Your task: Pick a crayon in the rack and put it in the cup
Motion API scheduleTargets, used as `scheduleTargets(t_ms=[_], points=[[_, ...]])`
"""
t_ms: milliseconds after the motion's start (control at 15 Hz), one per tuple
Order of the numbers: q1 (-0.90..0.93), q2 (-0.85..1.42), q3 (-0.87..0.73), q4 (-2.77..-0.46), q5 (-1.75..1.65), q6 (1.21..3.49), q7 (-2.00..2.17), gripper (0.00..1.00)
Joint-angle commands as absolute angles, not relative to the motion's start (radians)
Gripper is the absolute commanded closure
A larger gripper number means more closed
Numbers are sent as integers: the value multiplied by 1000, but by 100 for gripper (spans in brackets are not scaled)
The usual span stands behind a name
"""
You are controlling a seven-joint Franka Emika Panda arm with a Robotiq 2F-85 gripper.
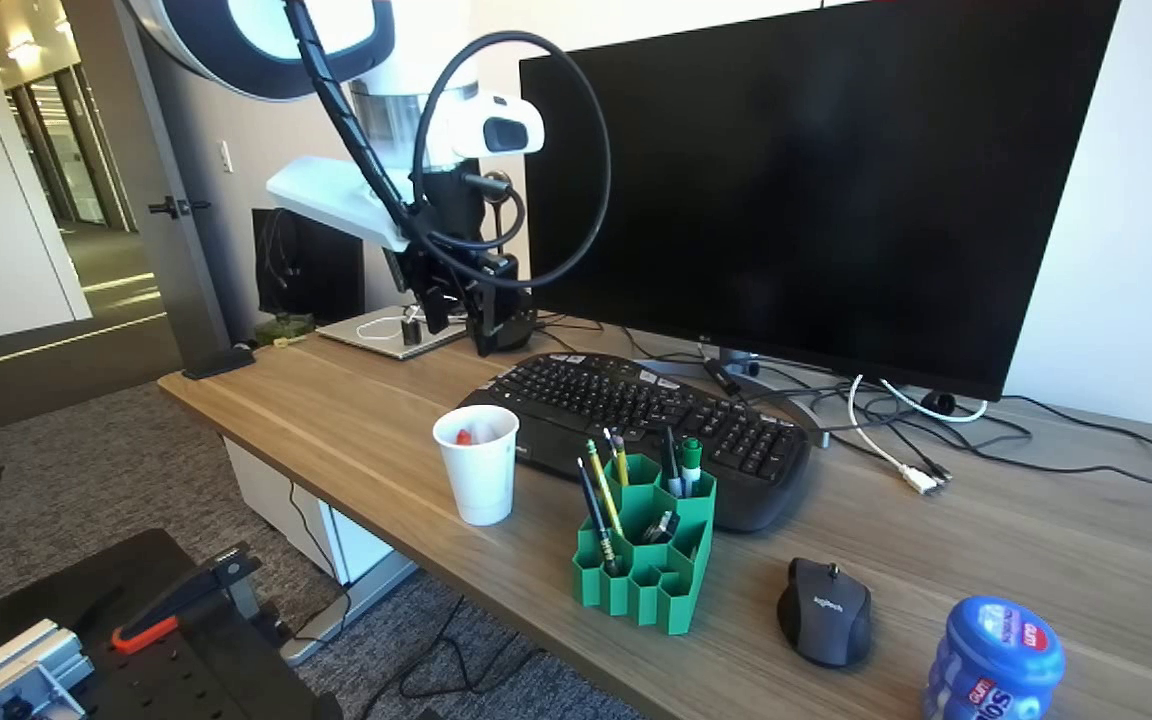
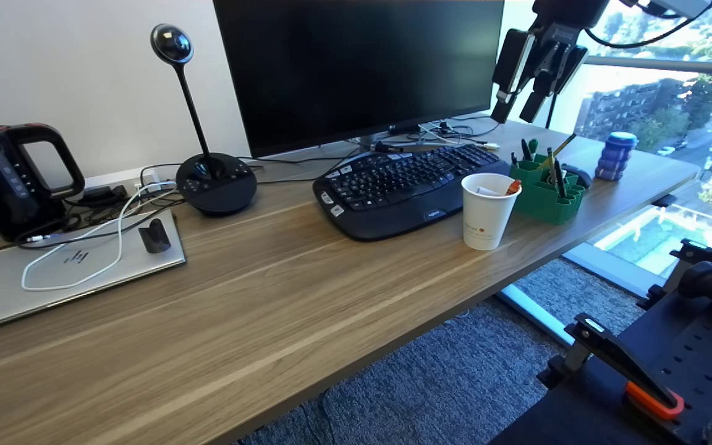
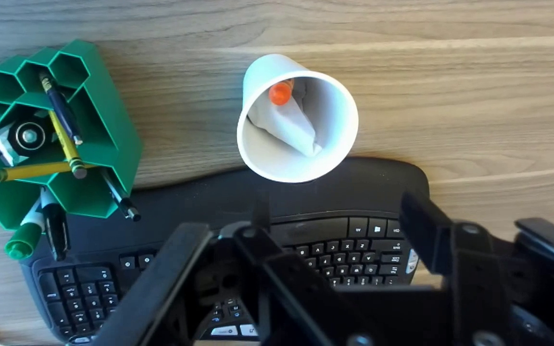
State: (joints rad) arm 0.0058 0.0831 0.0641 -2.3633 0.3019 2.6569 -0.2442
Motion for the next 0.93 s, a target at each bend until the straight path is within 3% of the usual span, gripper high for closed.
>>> scheduleTargets(t_ms=[0, 867], points=[[2, 73, 59, -2364, 299, 2681, -244, 1], [-78, 54, -63, -2310, 152, 2494, -95, 0]])
